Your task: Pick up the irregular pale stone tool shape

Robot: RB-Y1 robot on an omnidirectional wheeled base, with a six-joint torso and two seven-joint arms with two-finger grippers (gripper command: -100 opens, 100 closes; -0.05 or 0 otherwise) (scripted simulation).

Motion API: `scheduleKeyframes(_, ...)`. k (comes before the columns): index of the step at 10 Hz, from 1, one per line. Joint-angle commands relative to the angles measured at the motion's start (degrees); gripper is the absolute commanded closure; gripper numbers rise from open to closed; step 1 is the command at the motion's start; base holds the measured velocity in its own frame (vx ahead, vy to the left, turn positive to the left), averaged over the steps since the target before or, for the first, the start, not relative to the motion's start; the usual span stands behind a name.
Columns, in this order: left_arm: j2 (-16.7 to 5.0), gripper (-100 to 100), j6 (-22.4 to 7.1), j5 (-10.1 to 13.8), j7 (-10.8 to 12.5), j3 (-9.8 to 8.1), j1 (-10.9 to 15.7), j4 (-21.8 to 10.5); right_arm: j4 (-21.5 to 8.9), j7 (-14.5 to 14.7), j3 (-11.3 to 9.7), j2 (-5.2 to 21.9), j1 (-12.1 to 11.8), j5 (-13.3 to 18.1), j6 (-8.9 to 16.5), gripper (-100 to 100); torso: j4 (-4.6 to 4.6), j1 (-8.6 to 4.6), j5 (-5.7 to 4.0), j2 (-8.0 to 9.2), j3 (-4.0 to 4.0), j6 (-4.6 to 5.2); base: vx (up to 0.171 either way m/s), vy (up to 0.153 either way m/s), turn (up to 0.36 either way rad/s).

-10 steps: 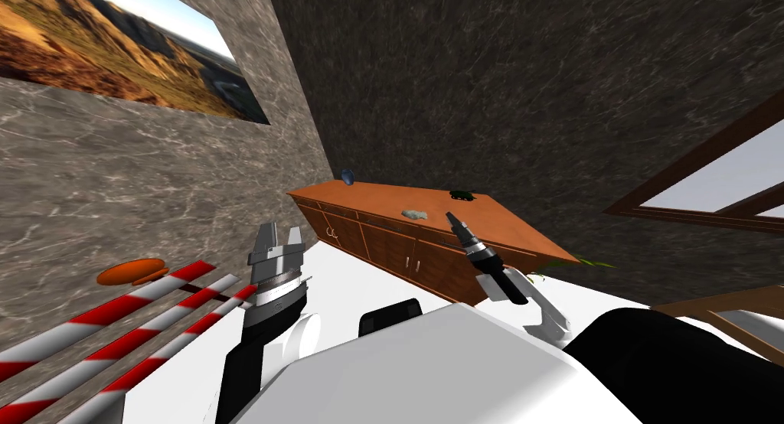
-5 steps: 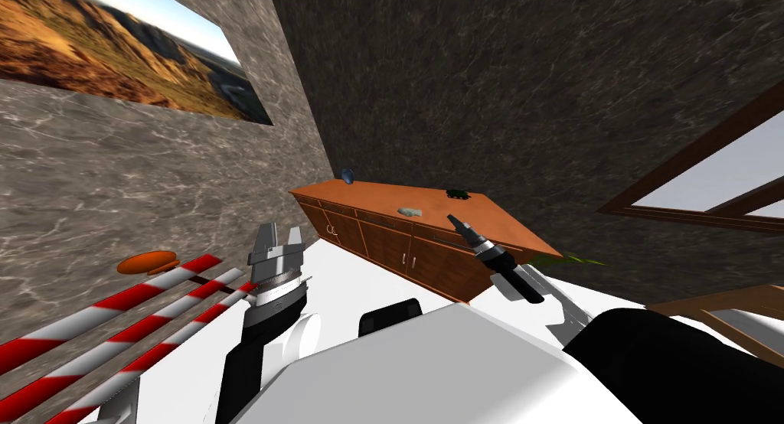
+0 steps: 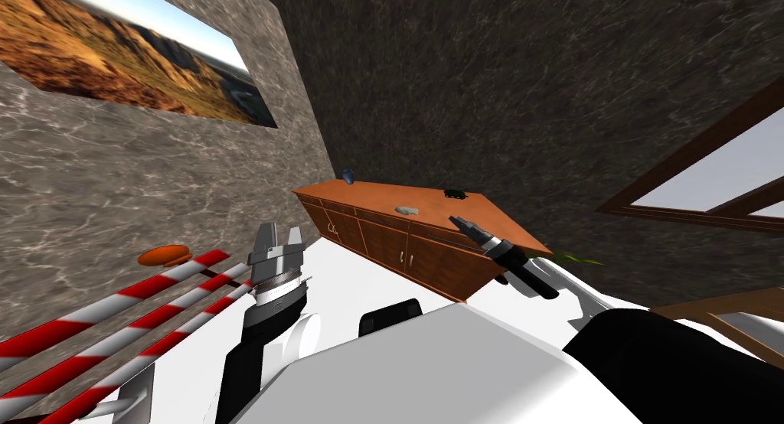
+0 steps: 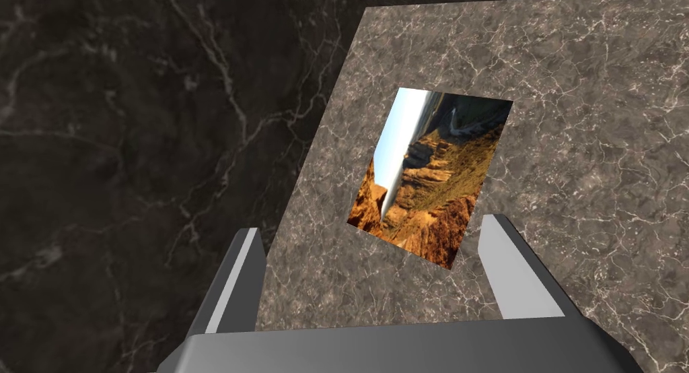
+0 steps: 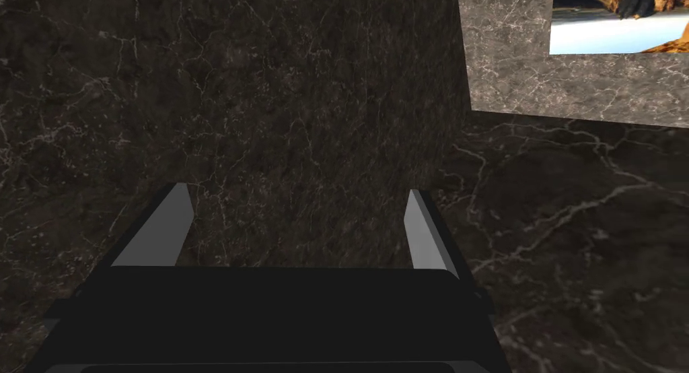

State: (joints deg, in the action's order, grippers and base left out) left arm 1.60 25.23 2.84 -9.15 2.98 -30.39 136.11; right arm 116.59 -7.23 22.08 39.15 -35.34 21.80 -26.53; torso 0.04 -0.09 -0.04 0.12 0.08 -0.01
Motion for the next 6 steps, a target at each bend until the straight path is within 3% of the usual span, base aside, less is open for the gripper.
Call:
scheduleKeyframes(1, 0.0, 0, 0.0, 0.0, 0.0, 0.00, 0.0, 0.0, -1.1, -0.9, 1.8, 2.9, -1.1, 2.6, -0.6, -100, 0.00, 0.00, 0.00, 0.00, 0.00, 0.00, -0.049, -0.043, 0.059)
scheduleKeyframes(2, 0.0, 0, 0.0, 0.0, 0.0, 0.00, 0.0, 0.0, -1.1, -0.9, 1.8, 4.6, -1.1, 2.6, -0.6, -100, 0.00, -0.07, 0.00, 0.03, 0.01, -0.01, -0.049, -0.048, 0.038)
scheduleKeyframes(3, 0.0, 0, 0.0, 0.0, 0.0, 0.00, 0.0, 0.0, -2.2, -1.8, 3.6, 6.4, -2.2, 5.1, -1.2, -100, 0.00, -0.09, -0.02, 0.03, 0.01, 0.00, -0.067, -0.051, 0.065)
scheduleKeyframes(5, 0.0, 0, 0.0, 0.0, 0.0, 0.00, 0.0, 0.0, -2.2, -1.8, 3.6, 9.0, -2.2, 5.1, -1.2, -100, 0.02, -0.11, -0.03, 0.10, 0.05, 0.00, -0.051, -0.039, 0.016)
scheduleKeyframes(6, 0.0, 0, 0.0, 0.0, 0.0, 0.00, 0.0, 0.0, -3.4, -2.6, 5.4, 11.2, -3.4, 7.6, -1.9, -100, 0.00, -0.03, -0.01, 0.00, 0.00, 0.00, -0.036, -0.032, 0.084)
